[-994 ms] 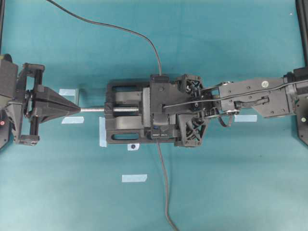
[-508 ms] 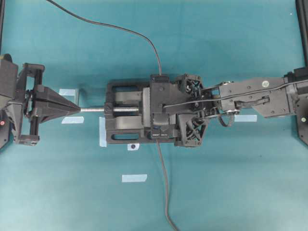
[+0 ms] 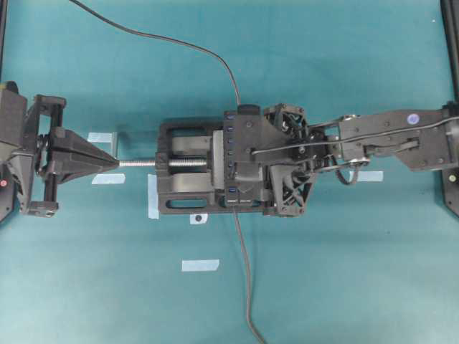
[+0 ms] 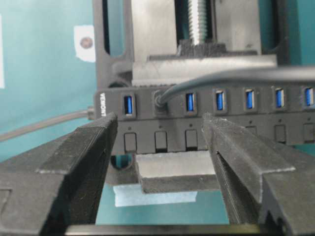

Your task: Insert the USB into the second port from the front of the fixed hub.

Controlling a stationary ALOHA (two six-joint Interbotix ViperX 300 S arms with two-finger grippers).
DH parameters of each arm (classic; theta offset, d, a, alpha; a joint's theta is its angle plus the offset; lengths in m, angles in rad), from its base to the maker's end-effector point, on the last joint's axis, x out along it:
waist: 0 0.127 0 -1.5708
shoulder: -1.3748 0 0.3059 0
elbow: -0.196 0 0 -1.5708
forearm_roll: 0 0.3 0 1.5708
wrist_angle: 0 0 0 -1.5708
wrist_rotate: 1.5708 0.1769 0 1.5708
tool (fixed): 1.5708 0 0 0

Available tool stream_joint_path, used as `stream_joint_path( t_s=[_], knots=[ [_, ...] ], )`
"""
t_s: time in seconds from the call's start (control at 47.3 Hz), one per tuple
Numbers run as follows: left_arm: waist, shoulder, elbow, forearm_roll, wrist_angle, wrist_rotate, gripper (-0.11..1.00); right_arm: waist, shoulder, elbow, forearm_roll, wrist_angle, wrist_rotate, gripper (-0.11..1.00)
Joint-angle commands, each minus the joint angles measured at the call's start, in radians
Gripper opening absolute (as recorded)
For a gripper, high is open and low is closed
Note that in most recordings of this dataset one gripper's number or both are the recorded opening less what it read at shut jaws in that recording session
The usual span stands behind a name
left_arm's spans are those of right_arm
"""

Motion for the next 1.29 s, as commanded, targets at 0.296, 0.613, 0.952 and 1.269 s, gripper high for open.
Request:
stream_joint_path(
  t_s=[0.296, 0.613, 0.952, 1.269],
  knots=[
    [-0.002, -0.026, -0.003, 0.002, -0.011, -0.002, 0.00, 0.003, -0.091, 0.048, 0.000, -0.043, 0.006, 0.79],
    [-0.002, -0.026, -0.002, 0.000, -0.011, -0.002, 0.00, 0.003, -0.127, 0.086, 0.002, -0.101, 0.006, 0.79],
    [-0.002, -0.026, 0.003, 0.002, -0.011, -0.023, 0.00, 0.008, -0.138, 0.103, 0.002, -0.103, 0.006, 0.79],
    [-0.002, -0.035, 0.008, 0.002, -0.011, -0.038, 0.00, 0.009, -0.141, 0.115, 0.002, -0.104, 0.006, 0.79]
  ],
)
